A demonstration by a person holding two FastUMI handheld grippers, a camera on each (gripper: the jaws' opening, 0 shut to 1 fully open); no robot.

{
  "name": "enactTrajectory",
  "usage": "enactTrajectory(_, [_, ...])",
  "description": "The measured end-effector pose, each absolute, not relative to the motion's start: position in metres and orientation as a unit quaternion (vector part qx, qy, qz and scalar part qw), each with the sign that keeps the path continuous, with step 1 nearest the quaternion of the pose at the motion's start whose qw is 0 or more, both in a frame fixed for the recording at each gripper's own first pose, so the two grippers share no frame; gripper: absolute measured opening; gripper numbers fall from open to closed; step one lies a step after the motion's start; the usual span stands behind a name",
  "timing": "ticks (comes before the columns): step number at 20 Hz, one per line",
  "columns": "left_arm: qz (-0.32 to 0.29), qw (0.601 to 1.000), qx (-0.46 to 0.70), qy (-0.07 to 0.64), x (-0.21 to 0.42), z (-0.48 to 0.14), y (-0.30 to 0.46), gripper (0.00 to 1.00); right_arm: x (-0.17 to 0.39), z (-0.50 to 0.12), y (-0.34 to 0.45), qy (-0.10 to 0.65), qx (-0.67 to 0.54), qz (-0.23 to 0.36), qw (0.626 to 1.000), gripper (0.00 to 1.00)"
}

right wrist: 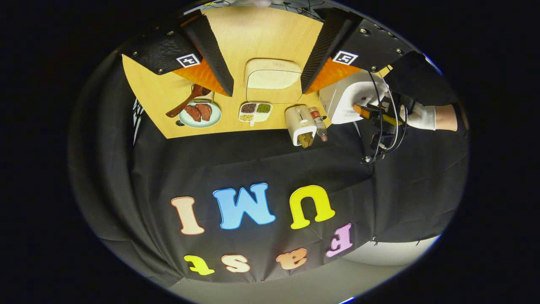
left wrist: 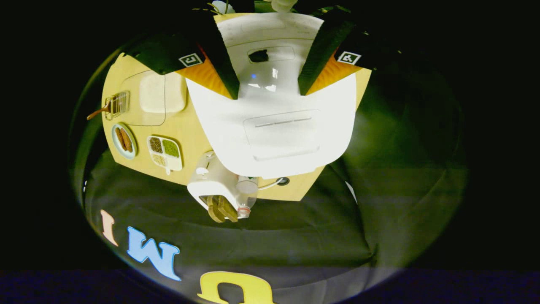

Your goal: Close the left gripper, press the button to open the rice cooker; take a wooden spoon from the chopstick holder with the right hand, scoop a spoonful of rice and pour it into the rice cooker, then put the wooden spoon back into the chopstick holder.

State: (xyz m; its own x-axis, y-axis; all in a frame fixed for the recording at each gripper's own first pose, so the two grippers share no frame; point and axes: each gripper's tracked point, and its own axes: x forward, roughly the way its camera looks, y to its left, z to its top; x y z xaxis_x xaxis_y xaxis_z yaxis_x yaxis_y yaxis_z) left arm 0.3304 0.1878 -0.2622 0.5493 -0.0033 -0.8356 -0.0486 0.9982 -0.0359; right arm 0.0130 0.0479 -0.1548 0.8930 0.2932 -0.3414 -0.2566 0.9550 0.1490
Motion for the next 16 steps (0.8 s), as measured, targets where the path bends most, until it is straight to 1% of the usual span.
enactTrajectory(5, [0.012, 0.883, -0.026, 0.469, 0.333, -0.26, 0.187, 0.99, 0.015, -0.153, 0.043, 0.182, 0.056, 0.137, 0.972, 0.98])
enactTrajectory(8, [0.028, 0.902, -0.015, 0.431, 0.336, -0.255, 0.193, 1.0, 0.016, -0.148, 0.041, 0.174, 0.05, 0.134, 0.974, 0.98])
enactTrajectory(10, [0.039, 0.925, 0.017, 0.378, 0.345, -0.233, 0.2, 1.0, 0.019, -0.141, 0.04, 0.161, 0.046, 0.13, 0.977, 0.98])
enactTrajectory(13, [0.037, 0.961, 0.041, 0.271, 0.353, -0.169, 0.187, 1.0, 0.023, -0.128, 0.039, 0.141, 0.046, 0.122, 0.981, 0.98])
enactTrajectory(16, [0.034, 0.98, 0.043, 0.19, 0.328, -0.107, 0.167, 1.0, 0.028, -0.109, 0.035, 0.118, 0.039, 0.111, 0.986, 0.98])
